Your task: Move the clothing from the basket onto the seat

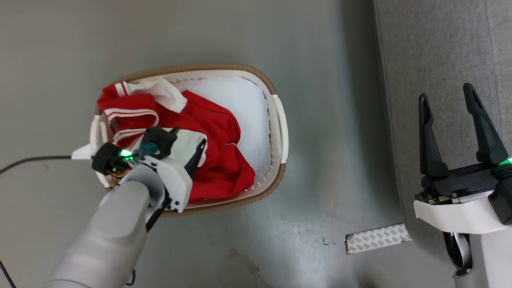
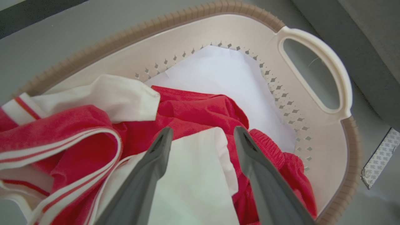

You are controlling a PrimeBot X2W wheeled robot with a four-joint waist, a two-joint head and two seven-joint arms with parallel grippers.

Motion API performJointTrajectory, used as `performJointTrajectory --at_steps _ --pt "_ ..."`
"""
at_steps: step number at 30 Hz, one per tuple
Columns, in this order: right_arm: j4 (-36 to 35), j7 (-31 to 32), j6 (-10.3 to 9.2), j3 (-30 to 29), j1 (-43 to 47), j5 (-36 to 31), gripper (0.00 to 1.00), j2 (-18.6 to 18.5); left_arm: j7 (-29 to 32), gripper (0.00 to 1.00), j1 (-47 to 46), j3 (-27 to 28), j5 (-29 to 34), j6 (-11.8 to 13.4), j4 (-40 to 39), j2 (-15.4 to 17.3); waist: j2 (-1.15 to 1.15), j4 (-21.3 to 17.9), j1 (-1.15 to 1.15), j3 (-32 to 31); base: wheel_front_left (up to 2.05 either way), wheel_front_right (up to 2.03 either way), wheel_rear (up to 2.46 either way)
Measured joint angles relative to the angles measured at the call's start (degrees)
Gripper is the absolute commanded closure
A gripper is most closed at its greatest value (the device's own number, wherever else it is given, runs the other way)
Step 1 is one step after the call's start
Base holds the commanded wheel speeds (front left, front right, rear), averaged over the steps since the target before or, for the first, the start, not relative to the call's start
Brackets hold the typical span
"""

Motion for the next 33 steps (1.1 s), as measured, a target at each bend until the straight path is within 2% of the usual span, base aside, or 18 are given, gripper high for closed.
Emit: performJointTrajectory --at_steps 11,12,13,18,24,33 --pt "-1.4 0.0 0.0 0.4 -1.1 0.4 0.0 0.0 0.6 0.0 -3.6 -3.4 -1.9 0.0 8.6 0.2 0.0 -1.6 -0.01 5.3 0.0 0.0 0.0" --pt "-1.5 0.0 0.0 0.3 -1.1 0.4 0.0 0.0 0.6 0.69 -3.8 -3.9 -2.2 0.0 9.2 0.1 0.0 -1.7 0.0 5.6 0.0 0.0 0.0" --pt "-1.5 0.0 0.0 0.3 -1.0 0.4 0.0 0.0 0.6 1.0 -3.8 -4.6 -2.2 0.0 9.5 0.0 0.0 -1.9 -0.01 5.8 0.0 0.0 0.0" --pt "-0.8 0.0 0.0 -0.2 -0.7 0.4 0.0 0.0 -0.1 1.0 -3.8 -6.1 -4.5 0.0 9.9 -1.3 0.0 -1.4 -0.01 5.0 0.0 0.0 0.0" --pt "1.0 0.0 0.0 -0.2 0.1 0.6 0.0 0.0 -1.9 1.0 -1.9 -3.0 -10.0 0.0 7.0 -1.0 0.0 -0.1 -0.01 0.4 0.0 0.0 0.0" --pt "4.9 0.0 0.0 -0.6 5.2 1.0 0.0 0.0 -2.0 1.0 10.3 4.6 -10.5 2.6 -7.9 0.3 0.0 2.3 -0.02 -12.6 0.0 0.0 0.0"
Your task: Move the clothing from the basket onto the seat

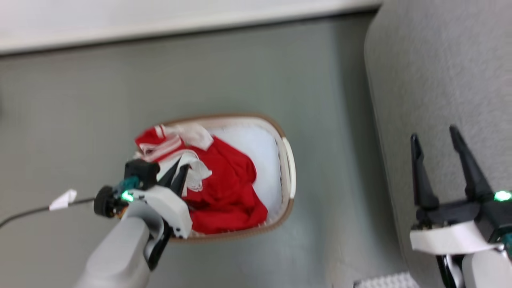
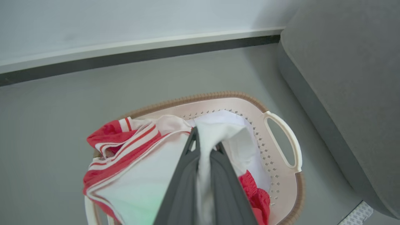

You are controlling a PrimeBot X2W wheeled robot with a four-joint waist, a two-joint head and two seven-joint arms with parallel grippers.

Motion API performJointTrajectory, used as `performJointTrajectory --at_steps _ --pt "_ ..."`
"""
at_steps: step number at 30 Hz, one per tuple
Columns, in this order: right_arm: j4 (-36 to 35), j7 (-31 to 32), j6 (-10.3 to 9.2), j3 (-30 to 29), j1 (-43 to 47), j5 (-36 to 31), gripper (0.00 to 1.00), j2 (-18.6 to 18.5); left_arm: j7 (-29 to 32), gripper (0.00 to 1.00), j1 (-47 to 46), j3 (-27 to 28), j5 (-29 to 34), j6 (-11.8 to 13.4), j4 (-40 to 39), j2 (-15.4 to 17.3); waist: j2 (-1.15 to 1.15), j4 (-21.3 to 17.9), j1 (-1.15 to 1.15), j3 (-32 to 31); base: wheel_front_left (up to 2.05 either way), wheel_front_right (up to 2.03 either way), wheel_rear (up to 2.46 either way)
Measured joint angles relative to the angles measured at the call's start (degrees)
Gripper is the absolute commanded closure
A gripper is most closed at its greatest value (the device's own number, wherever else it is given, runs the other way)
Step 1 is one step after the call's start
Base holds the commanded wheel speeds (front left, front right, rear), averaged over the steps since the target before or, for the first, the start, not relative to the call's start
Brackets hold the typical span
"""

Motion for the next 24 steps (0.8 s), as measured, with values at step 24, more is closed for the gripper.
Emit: performJointTrajectory --at_steps 24 --pt "5.4 0.0 0.0 1.7 19.2 2.5 0.0 0.0 3.4 1.0 18.3 5.2 -0.3 6.1 -23.0 2.4 0.0 6.4 -0.02 -35.6 0.0 0.0 0.0"
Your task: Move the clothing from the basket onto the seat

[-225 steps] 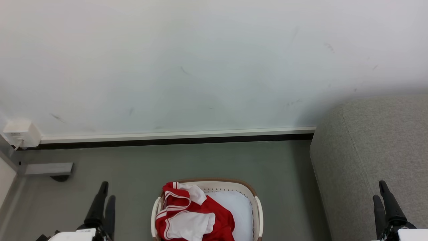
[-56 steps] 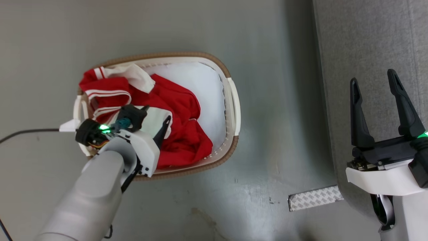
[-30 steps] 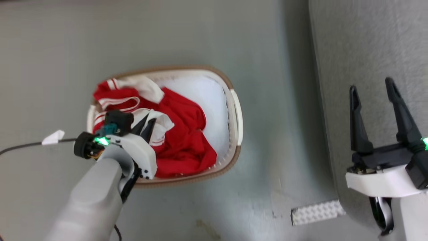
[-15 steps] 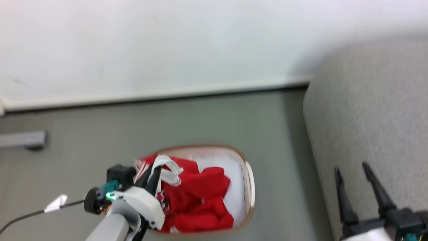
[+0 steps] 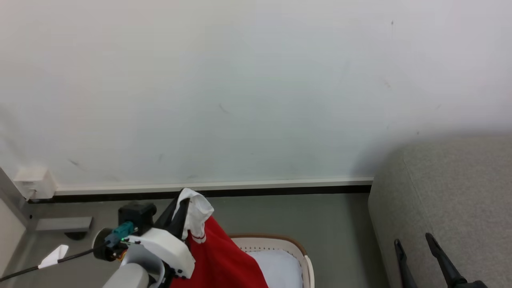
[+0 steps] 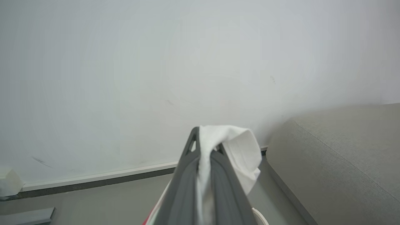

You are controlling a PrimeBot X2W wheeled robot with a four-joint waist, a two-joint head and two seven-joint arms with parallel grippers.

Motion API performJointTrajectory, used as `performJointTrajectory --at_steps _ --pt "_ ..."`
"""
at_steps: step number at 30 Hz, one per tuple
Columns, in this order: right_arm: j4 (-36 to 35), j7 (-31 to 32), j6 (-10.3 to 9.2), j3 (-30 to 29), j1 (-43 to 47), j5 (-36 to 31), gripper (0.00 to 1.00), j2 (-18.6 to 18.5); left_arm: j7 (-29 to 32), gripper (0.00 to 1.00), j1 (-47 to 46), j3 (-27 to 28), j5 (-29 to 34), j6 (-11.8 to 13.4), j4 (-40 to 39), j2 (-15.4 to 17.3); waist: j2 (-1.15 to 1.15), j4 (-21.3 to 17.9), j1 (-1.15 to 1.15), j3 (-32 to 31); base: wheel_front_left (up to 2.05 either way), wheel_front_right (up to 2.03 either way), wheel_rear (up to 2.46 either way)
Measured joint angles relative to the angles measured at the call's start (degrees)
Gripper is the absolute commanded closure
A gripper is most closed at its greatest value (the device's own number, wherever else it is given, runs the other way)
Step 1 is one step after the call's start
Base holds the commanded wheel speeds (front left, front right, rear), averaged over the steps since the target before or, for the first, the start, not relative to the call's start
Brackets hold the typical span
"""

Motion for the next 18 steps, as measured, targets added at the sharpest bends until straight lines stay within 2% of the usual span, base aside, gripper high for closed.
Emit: performJointTrajectory --at_steps 8,18 --pt "0.4 0.0 0.0 0.5 0.3 0.0 0.0 0.0 2.7 1.0 1.8 0.1 -0.4 1.7 -6.0 1.5 0.0 0.5 0.02 -1.1 0.0 0.0 0.0" --pt "0.7 0.0 0.0 2.3 0.1 -0.2 0.0 0.0 4.2 1.0 2.2 -0.2 -0.7 2.5 -9.6 2.3 0.0 0.8 0.02 -0.9 0.0 0.0 0.0"
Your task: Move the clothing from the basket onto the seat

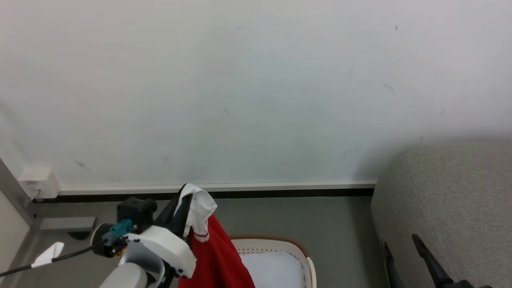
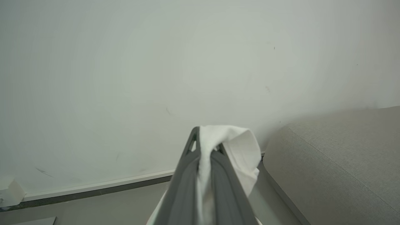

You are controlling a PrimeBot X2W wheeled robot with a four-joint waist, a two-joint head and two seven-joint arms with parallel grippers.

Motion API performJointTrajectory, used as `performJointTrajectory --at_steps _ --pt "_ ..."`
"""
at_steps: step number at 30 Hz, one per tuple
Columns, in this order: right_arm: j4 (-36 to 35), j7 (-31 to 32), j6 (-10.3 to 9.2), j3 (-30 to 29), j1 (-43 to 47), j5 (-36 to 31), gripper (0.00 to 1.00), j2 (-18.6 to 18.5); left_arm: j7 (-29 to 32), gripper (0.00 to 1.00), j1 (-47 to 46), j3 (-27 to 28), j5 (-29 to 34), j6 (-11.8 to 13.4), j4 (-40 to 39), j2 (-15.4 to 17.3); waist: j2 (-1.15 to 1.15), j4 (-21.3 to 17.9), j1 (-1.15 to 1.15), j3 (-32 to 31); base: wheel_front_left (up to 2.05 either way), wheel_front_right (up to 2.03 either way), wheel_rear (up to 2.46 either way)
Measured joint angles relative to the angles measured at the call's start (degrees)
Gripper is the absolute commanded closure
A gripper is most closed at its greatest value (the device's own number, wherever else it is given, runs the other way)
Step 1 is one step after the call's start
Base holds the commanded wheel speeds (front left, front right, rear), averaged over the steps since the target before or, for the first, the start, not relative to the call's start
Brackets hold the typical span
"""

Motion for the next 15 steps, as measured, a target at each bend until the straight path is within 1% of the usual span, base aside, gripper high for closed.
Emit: performJointTrajectory --at_steps 4,7,11,15 --pt "0.0 0.0 0.0 2.8 -2.2 -1.0 0.0 0.0 0.5 1.0 0.0 -0.3 -0.5 0.0 -1.8 0.1 0.0 0.0 0.0 0.2 0.0 0.0 0.0" --pt "-0.1 0.0 0.0 6.5 -4.4 -1.9 0.0 -0.2 1.0 1.0 0.0 -0.4 -0.9 0.0 -3.0 0.0 0.0 -0.1 0.0 0.3 0.0 0.0 0.0" --pt "0.9 0.0 0.0 15.2 -8.3 -1.8 0.0 -1.3 1.8 1.0 0.0 -1.0 -1.0 0.0 -4.9 0.0 0.0 -0.2 0.0 0.3 0.0 0.0 0.0" --pt "4.2 0.0 0.01 25.2 -13.0 -0.6 0.0 -2.0 2.5 1.0 -0.2 -1.3 -1.1 0.0 -6.4 -0.2 0.0 -0.1 0.0 0.2 0.0 0.0 0.0"
